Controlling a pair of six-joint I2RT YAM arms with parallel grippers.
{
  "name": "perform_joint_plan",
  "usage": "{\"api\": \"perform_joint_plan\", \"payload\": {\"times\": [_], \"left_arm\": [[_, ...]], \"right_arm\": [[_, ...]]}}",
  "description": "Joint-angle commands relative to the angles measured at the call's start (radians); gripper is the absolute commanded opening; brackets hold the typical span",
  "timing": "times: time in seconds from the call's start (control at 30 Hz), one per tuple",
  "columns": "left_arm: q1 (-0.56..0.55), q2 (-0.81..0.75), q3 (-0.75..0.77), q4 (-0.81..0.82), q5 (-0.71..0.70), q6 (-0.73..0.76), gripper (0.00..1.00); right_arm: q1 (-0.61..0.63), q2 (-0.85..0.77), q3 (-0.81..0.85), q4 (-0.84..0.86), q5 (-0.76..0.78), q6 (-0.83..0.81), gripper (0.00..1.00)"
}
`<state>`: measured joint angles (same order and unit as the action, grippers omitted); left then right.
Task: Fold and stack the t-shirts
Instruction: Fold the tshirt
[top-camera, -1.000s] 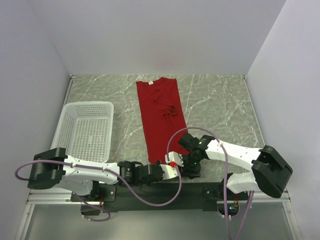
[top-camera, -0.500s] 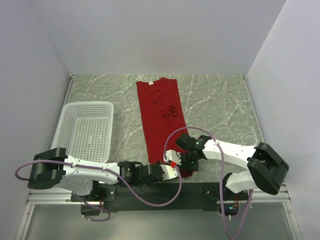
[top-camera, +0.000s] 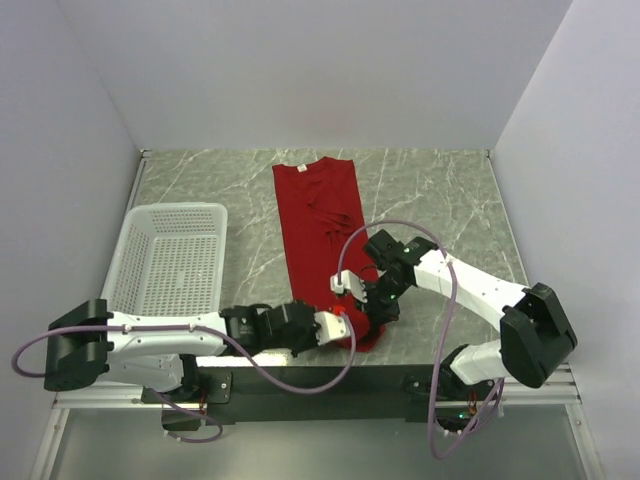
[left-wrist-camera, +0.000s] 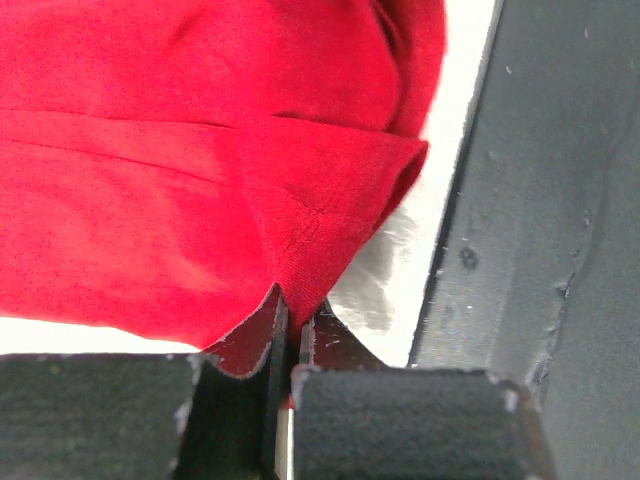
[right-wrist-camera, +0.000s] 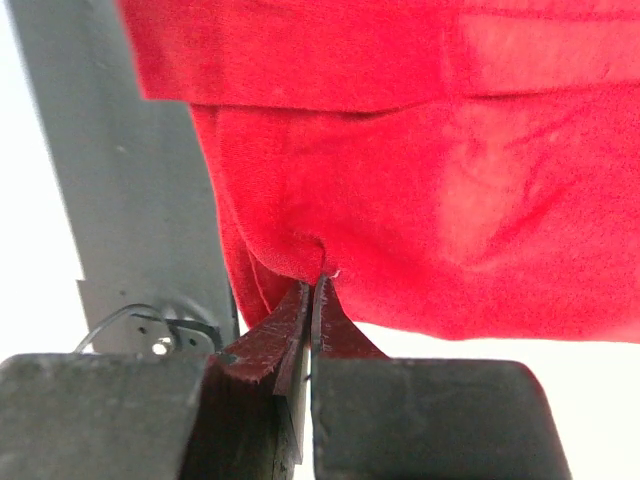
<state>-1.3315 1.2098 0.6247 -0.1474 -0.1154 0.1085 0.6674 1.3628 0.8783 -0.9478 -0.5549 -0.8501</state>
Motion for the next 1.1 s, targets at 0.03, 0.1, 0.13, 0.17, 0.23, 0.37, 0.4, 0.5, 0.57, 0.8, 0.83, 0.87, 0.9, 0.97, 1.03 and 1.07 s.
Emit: {"api": "perform_joint_plan", "payload": {"times": [0.03, 0.1, 0.13, 0.17, 0.23, 0.37, 0.4, 0.5, 0.57, 0.8, 0.83, 0.87, 0.9, 0.97, 1.03, 1.07], "left_arm": [[0.113, -0.049, 0.056, -0.024, 0.204, 0.072, 0.01], [0.187, -0.056, 0.067, -0.041, 0.275, 0.098, 0.01], [0.208, -0.058, 0.075, -0.046, 0.290, 0.108, 0.01], [0.251, -0.056, 0.079, -0.052, 0.313, 0.117, 0.01], [0.297, -0.040, 0.098, -0.069, 0.373, 0.140, 0.01], [0.428, 0.011, 0.132, -0.064, 0.434, 0.172, 0.01], [0.454, 0.039, 0.141, -0.061, 0.457, 0.186, 0.01], [0.541, 0.121, 0.196, -0.044, 0.486, 0.209, 0.01], [0.596, 0.199, 0.254, -0.038, 0.513, 0.217, 0.01], [0.710, 0.396, 0.434, -0.049, 0.510, 0.258, 0.01], [0.730, 0.408, 0.463, -0.049, 0.502, 0.260, 0.01], [0.739, 0.436, 0.478, -0.055, 0.496, 0.266, 0.01], [0.749, 0.448, 0.492, -0.064, 0.487, 0.275, 0.01], [0.768, 0.491, 0.535, -0.083, 0.480, 0.283, 0.01], [0.784, 0.511, 0.564, -0.095, 0.480, 0.284, 0.01], [0.788, 0.529, 0.570, -0.096, 0.479, 0.286, 0.01]], "right_arm": [[-0.061, 0.067, 0.097, -0.112, -0.105, -0.078, 0.00], [-0.083, 0.094, 0.148, -0.138, -0.115, -0.101, 0.00], [-0.104, 0.122, 0.165, -0.153, -0.117, -0.104, 0.00], [-0.115, 0.137, 0.200, -0.163, -0.120, -0.110, 0.00], [-0.150, 0.185, 0.240, -0.186, -0.122, -0.124, 0.00], [-0.225, 0.292, 0.396, -0.241, -0.134, -0.148, 0.00], [-0.238, 0.317, 0.427, -0.253, -0.134, -0.159, 0.00], [-0.276, 0.419, 0.549, -0.292, -0.128, -0.168, 0.00], [-0.291, 0.501, 0.652, -0.324, -0.128, -0.172, 0.00], [-0.328, 0.769, 0.990, -0.414, -0.137, -0.139, 0.00], [-0.331, 0.789, 1.043, -0.417, -0.134, -0.132, 0.00], [-0.333, 0.809, 1.071, -0.421, -0.128, -0.123, 0.00], [-0.335, 0.828, 1.097, -0.425, -0.126, -0.118, 0.00], [-0.339, 0.878, 1.163, -0.436, -0.111, -0.103, 0.00], [-0.344, 0.909, 1.192, -0.418, -0.096, -0.086, 0.00], [-0.344, 0.914, 1.196, -0.408, -0.088, -0.066, 0.00]]}}
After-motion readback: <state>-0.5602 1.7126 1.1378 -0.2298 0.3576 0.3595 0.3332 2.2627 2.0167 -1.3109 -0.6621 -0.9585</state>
